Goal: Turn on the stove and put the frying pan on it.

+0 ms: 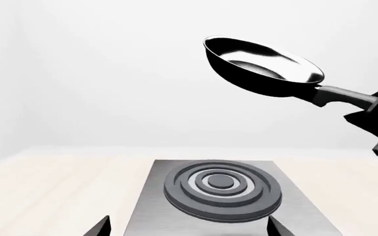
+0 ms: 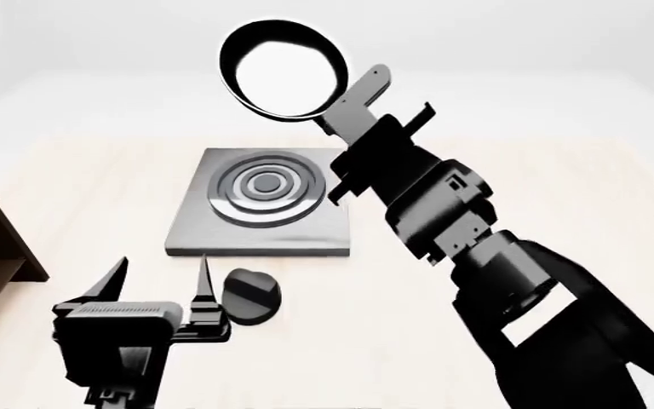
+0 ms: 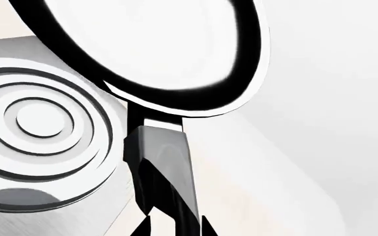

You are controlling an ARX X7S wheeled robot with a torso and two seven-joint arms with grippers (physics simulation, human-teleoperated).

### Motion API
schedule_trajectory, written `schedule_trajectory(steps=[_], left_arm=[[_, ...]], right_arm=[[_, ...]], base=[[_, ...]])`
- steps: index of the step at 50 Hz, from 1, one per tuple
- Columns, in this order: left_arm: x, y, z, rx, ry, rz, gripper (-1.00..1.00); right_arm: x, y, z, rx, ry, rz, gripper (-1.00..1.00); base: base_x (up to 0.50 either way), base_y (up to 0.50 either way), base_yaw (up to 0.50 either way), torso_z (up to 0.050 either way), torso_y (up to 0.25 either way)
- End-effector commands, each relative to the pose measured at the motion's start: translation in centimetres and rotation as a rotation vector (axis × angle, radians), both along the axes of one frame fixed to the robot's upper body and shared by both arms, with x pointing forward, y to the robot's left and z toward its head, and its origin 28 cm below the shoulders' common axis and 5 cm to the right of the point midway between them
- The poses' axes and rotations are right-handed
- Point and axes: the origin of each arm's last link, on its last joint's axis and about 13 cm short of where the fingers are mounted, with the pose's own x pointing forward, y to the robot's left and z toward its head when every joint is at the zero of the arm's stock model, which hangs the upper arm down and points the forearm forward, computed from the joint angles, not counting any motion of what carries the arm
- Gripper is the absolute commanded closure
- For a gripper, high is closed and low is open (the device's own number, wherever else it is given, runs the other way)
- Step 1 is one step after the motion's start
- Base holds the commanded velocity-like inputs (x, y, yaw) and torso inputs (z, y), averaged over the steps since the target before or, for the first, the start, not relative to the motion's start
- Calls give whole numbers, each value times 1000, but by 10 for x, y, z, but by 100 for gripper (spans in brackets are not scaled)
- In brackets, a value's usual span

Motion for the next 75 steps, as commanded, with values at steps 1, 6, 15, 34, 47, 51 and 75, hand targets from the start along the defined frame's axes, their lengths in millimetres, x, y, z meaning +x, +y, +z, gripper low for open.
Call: schedule_trajectory(steps=[1, 6, 15, 34, 47, 51, 75], left_arm=[[-2, 1, 1, -12, -26, -6, -100], [-2, 2, 1, -16, -30, 0, -100], [-1, 2, 2, -22, -27, 3, -100], [0, 3, 2, -50, -17, -1, -100], [0, 3, 0, -55, -13, 5, -100], [0, 3, 1, -56, -13, 6, -100], [1, 4, 1, -62, -7, 7, -100]], right_arm=[[1, 18, 6, -32, -77, 3, 100], [1, 20, 4, -36, -75, 12, 100], [0, 23, 0, -30, -60, 35, 100], [-5, 28, -2, -40, -65, 68, 100], [-7, 33, -12, -66, -61, 101, 100], [-6, 32, -15, -71, -55, 97, 100], [-10, 34, -17, 32, 89, 184, -100]], base=[[0, 0, 0, 0, -203], [0, 0, 0, 0, -249], [0, 0, 0, 0, -250], [-1, 0, 0, 0, -166], [0, 0, 0, 0, 0], [0, 0, 2, 0, 0], [1, 0, 1, 0, 0]])
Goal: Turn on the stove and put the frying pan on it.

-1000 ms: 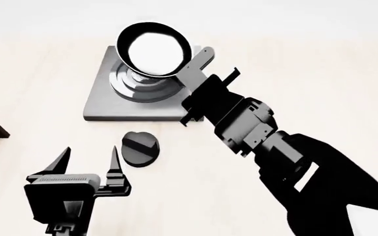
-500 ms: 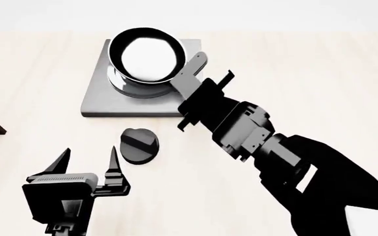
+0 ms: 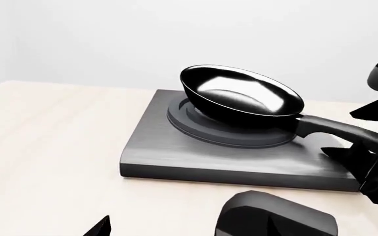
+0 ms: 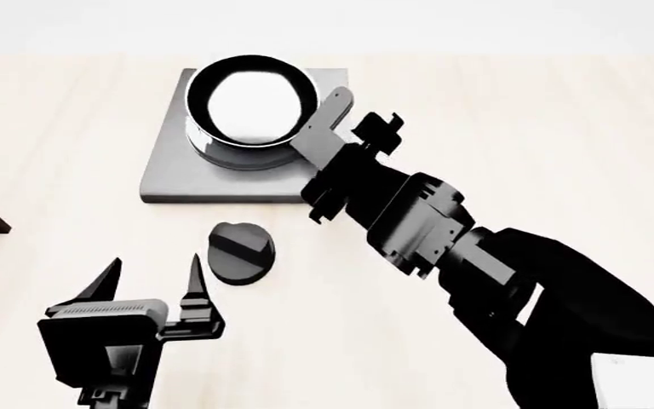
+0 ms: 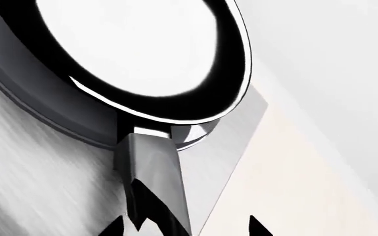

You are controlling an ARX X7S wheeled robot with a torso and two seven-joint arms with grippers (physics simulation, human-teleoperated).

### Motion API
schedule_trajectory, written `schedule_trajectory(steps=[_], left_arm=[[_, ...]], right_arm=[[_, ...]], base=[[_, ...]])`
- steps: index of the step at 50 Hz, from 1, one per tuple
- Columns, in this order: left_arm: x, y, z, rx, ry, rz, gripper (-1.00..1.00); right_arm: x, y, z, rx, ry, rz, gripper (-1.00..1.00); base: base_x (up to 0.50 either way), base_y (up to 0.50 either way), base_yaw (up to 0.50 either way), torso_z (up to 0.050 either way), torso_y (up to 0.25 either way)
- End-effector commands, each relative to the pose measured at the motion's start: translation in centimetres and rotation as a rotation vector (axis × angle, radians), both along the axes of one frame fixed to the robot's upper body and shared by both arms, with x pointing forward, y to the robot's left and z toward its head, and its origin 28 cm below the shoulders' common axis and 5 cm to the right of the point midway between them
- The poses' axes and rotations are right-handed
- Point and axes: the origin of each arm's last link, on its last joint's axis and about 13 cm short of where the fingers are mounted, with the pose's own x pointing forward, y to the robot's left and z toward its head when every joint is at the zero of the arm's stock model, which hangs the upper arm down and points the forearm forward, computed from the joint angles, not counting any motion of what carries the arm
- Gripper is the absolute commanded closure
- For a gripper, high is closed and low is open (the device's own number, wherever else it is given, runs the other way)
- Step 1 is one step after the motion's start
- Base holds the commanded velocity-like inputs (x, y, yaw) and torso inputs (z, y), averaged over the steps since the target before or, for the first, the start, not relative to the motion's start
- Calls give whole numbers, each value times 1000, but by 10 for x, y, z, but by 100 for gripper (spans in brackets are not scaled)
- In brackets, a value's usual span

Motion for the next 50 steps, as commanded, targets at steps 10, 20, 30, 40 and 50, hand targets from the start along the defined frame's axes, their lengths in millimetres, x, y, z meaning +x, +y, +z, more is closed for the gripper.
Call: schedule_trajectory(steps=[10, 20, 30, 40, 50], left_arm=[[0, 1, 2, -5, 1, 2, -100], [0, 1, 2, -2, -2, 5, -100], [0, 1, 2, -3, -1, 13, -100], [1, 0, 4, -13, 0, 29, -100], [0, 1, 12, -34, -38, 32, -100]], right_arm=[[-10, 10, 15, 253, 192, 146, -100], [-17, 6, 33, 344, 159, 162, -100], [-47, -5, 60, 390, 20, 217, -100], [-93, -27, 64, 424, -202, 227, -100], [-137, -58, 49, 555, -442, 148, -100]], base=[[0, 0, 0, 0, 0], [0, 0, 0, 0, 0], [0, 0, 0, 0, 0], [0, 0, 0, 0, 0], [0, 0, 0, 0, 0]])
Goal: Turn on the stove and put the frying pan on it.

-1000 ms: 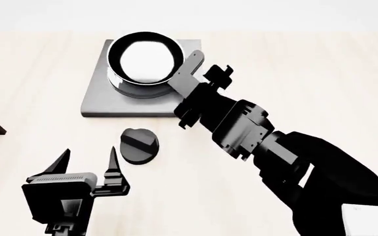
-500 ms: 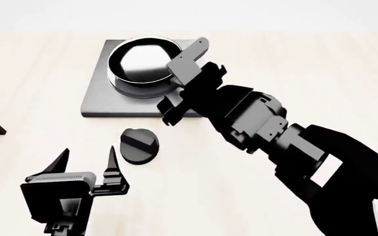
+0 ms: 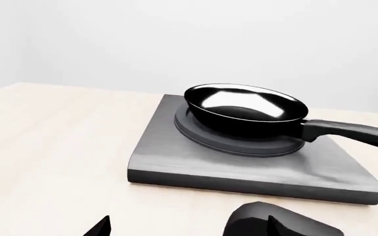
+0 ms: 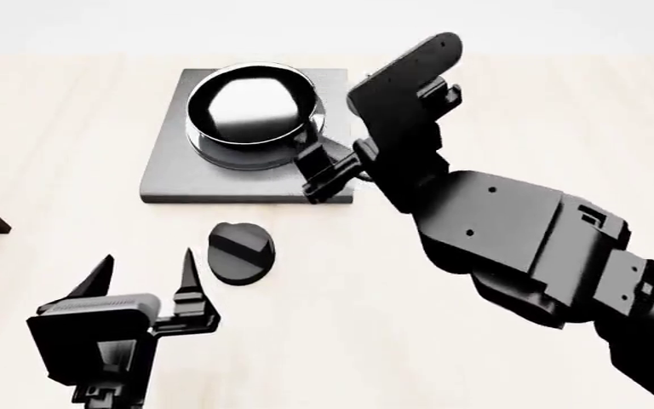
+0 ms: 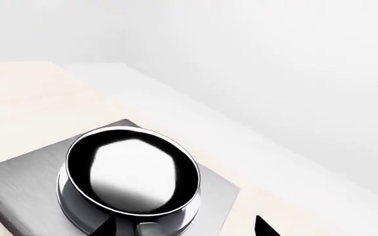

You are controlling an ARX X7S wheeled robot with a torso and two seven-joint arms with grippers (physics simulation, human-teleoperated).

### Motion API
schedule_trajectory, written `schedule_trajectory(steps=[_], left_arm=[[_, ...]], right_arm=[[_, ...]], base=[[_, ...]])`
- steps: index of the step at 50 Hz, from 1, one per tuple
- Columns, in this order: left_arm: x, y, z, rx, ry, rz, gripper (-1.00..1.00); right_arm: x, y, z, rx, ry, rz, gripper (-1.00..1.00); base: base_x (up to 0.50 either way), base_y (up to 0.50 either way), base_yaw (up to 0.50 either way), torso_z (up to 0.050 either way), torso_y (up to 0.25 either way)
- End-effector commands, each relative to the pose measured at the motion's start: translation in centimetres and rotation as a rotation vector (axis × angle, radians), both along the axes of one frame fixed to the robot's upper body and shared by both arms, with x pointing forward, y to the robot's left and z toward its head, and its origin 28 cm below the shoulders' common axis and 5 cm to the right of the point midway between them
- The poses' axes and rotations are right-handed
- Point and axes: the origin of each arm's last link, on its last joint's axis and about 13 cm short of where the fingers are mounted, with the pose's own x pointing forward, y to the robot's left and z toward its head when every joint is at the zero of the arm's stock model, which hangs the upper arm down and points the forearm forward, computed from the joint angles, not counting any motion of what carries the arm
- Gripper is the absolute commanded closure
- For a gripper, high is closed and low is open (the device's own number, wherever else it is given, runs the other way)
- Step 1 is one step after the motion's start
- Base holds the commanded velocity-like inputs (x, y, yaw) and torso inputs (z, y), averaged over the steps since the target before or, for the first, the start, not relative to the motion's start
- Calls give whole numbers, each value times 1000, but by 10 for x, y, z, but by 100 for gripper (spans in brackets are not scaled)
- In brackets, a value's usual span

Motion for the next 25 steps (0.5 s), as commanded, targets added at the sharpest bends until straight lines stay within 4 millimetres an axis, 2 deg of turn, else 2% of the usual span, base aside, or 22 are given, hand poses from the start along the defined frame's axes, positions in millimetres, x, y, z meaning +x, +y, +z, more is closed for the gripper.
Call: schedule_trajectory(steps=[1, 5, 13, 14, 25], left_arm=[[-1, 1, 8, -22, -38, 8, -100], [0, 3, 13, -31, -60, 17, -100], [-1, 8, 28, -36, -152, 53, -100], [-1, 8, 29, -39, -157, 55, -100], [-5, 10, 36, -72, -244, 64, -100]], right_arm=[[-59, -33, -12, 164, -237, -102, -100], [-77, -47, -21, 220, -275, -162, -100], [-116, -69, -17, 288, -423, -241, -100], [-122, -74, -22, 304, -462, -273, -100], [-152, -99, -41, 404, -546, -400, -100]], base=[[0, 0, 0, 0, 0], [0, 0, 0, 0, 0], [0, 0, 0, 0, 0], [0, 0, 0, 0, 0], [0, 0, 0, 0, 0]])
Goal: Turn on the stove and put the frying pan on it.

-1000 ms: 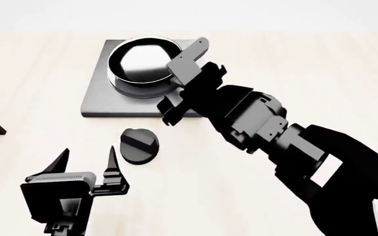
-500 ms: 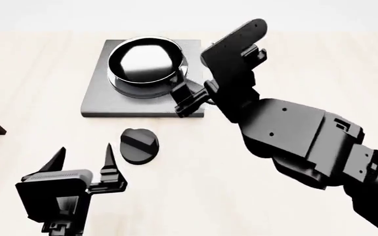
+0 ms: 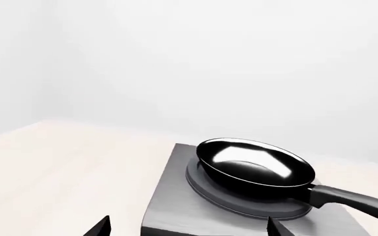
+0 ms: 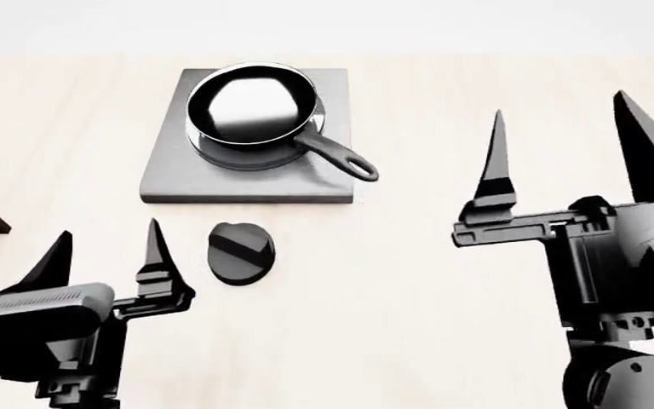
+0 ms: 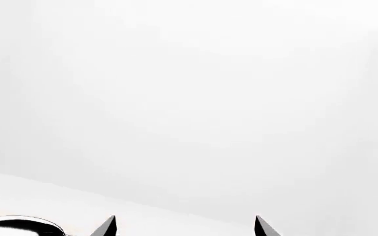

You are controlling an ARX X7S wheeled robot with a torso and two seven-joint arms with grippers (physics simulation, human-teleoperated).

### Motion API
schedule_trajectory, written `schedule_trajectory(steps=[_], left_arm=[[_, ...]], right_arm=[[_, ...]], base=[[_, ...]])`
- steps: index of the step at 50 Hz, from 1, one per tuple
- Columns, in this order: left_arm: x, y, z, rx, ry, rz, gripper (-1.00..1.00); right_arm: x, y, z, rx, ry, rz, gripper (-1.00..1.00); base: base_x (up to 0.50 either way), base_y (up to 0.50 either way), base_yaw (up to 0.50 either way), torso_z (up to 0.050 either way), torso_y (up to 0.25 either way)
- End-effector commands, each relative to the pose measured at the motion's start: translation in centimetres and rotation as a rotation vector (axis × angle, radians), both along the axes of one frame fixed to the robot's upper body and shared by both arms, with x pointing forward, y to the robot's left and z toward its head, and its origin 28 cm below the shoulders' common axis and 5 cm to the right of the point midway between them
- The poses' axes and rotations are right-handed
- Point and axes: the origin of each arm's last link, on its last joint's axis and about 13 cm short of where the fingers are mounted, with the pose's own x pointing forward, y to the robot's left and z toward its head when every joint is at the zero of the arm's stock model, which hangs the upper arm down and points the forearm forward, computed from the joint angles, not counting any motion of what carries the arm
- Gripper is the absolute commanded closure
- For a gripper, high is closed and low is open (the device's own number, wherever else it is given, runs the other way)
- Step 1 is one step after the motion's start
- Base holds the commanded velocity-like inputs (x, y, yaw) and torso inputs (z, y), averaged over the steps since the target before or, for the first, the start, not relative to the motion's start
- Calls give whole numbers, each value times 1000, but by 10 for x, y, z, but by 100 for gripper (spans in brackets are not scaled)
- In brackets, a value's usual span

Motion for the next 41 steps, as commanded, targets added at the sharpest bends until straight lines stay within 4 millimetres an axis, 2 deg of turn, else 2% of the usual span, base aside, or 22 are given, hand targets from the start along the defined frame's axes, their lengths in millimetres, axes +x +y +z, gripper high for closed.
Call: schedule_trajectory(steps=[1, 5, 11, 16, 41], left_arm=[[-3, 3, 11, -35, -99, 22, -100], [-4, 7, 18, -99, -185, 92, -100], [-11, 12, 27, -165, -339, 156, -100], [-15, 17, 32, -216, -426, 193, -100], [-21, 22, 31, -291, -517, 233, -100]], right_arm=[[-43, -23, -12, 125, -134, -113, -100], [-56, -30, -26, 132, -251, -169, -100], [-70, -34, -26, 182, -378, -213, -100], [-79, -36, -26, 149, -484, -273, -100], [-89, -37, -27, 166, -602, -329, -100]], base=[[0, 0, 0, 0, 0], [0, 0, 0, 0, 0], [0, 0, 0, 0, 0], [0, 0, 0, 0, 0], [0, 0, 0, 0, 0]])
